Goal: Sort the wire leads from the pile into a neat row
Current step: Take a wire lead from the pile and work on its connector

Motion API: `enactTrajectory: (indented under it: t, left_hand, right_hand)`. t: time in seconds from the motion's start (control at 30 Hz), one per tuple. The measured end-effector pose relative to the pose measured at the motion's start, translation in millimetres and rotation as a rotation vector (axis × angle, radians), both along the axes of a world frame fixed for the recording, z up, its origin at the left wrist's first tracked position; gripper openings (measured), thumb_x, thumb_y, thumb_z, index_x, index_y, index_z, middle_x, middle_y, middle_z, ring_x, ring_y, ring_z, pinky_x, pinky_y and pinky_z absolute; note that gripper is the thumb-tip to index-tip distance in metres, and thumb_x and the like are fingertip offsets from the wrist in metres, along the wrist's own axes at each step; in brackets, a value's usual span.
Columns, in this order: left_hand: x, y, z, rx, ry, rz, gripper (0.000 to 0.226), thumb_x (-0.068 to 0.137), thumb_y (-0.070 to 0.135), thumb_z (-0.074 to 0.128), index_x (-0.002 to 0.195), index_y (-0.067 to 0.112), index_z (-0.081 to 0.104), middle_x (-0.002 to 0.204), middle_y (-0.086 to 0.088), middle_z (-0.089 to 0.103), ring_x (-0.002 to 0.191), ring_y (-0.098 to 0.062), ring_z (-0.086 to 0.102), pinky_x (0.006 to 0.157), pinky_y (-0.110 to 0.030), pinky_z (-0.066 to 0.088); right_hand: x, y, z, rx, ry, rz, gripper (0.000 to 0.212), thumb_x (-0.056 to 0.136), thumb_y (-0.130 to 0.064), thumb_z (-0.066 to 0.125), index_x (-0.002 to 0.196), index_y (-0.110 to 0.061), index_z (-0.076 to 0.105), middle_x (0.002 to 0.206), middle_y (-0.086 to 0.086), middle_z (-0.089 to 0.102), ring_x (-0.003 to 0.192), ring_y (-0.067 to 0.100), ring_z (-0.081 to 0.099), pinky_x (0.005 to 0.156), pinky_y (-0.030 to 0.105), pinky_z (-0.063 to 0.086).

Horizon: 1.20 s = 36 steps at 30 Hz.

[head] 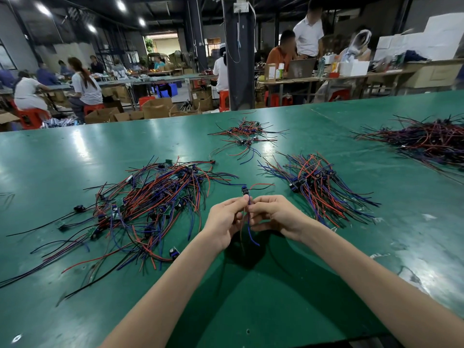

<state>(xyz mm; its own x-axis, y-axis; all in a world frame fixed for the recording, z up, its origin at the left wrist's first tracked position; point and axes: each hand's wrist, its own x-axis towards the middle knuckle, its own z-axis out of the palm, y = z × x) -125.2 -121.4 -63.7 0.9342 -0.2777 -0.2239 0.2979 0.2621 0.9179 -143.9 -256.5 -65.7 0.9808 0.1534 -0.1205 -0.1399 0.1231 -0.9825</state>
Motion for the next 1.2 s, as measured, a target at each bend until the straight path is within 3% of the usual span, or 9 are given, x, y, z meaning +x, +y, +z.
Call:
enactTrajectory:
  t: [0.23, 0.4, 0.57, 0.77, 0.93, 1.1, 1.2]
  left_hand:
    - [-0.3, 0.8, 2.2, -0.107, 0.055, 0.000, 0.005, 0.089, 0.007, 0.060, 0.088, 0.005, 0.064, 0.062, -0.001, 0.068, 0.047, -0.008, 0.060, 0.048, -0.018, 0.052]
    - [-0.3, 0.7, 2.8, -0.034, 0.034, -0.005, 0.013, 0.089, 0.019, 0.064, 0.086, 0.007, 0.068, 0.067, -0.002, 0.064, 0.046, -0.008, 0.050, 0.048, -0.020, 0.051]
    - [-1.6, -1.9, 2.2, 0.084, -0.074, 0.059, 0.020, 0.090, 0.027, 0.064, 0.082, 0.009, 0.069, 0.067, -0.002, 0.065, 0.049, -0.009, 0.057, 0.049, -0.020, 0.050]
    - [-1.1, -1.5, 4.8, 0.125, -0.070, 0.060, 0.024, 0.090, 0.036, 0.060, 0.081, 0.016, 0.071, 0.073, 0.001, 0.067, 0.065, -0.014, 0.055, 0.073, -0.030, 0.044]
    - [-0.1, 0.9, 7.2, 0.103, -0.021, 0.063, 0.032, 0.093, 0.040, 0.053, 0.079, 0.018, 0.071, 0.070, 0.005, 0.068, 0.064, -0.013, 0.053, 0.083, -0.035, 0.040]
    - [-0.9, 2.4, 7.1, 0.070, 0.002, 0.074, 0.032, 0.093, 0.038, 0.052, 0.079, 0.015, 0.070, 0.077, -0.002, 0.067, 0.069, -0.016, 0.052, 0.082, -0.035, 0.040]
    - [-0.4, 3.1, 6.3, 0.076, 0.021, 0.063, 0.034, 0.093, 0.040, 0.051, 0.080, 0.015, 0.070, 0.074, 0.000, 0.068, 0.066, -0.014, 0.053, 0.072, -0.029, 0.042]
  right_hand:
    - [-0.7, -0.2, 0.4, 0.065, 0.016, 0.044, 0.003, 0.088, -0.010, 0.064, 0.088, -0.008, 0.065, 0.069, 0.003, 0.066, 0.056, 0.010, 0.062, 0.057, 0.024, 0.055]
    - [0.6, -1.8, -0.4, 0.031, -0.008, 0.068, 0.006, 0.087, -0.005, 0.063, 0.090, -0.008, 0.065, 0.076, 0.002, 0.070, 0.060, 0.008, 0.061, 0.059, 0.023, 0.054]
    - [-1.0, 1.1, -2.6, -0.047, -0.045, 0.125, 0.004, 0.087, -0.004, 0.063, 0.089, -0.008, 0.064, 0.083, 0.007, 0.065, 0.069, 0.015, 0.059, 0.063, 0.025, 0.054]
    - [-1.8, 2.4, -0.8, -0.033, -0.031, 0.089, 0.007, 0.089, -0.001, 0.060, 0.088, -0.007, 0.063, 0.068, 0.000, 0.063, 0.057, 0.006, 0.058, 0.051, 0.022, 0.051]
    - [-2.7, 2.6, -0.5, -0.071, -0.048, 0.096, 0.012, 0.088, 0.000, 0.060, 0.085, -0.010, 0.066, 0.067, 0.000, 0.060, 0.054, 0.006, 0.051, 0.051, 0.022, 0.050]
    - [-3.4, 3.5, 0.6, -0.066, -0.059, 0.103, 0.013, 0.087, 0.000, 0.061, 0.079, -0.010, 0.065, 0.069, 0.004, 0.055, 0.056, 0.009, 0.048, 0.049, 0.023, 0.049]
    - [-3.3, 2.8, 0.5, -0.077, -0.052, 0.098, 0.011, 0.087, -0.001, 0.062, 0.080, -0.009, 0.063, 0.073, 0.008, 0.053, 0.055, 0.010, 0.047, 0.048, 0.022, 0.049]
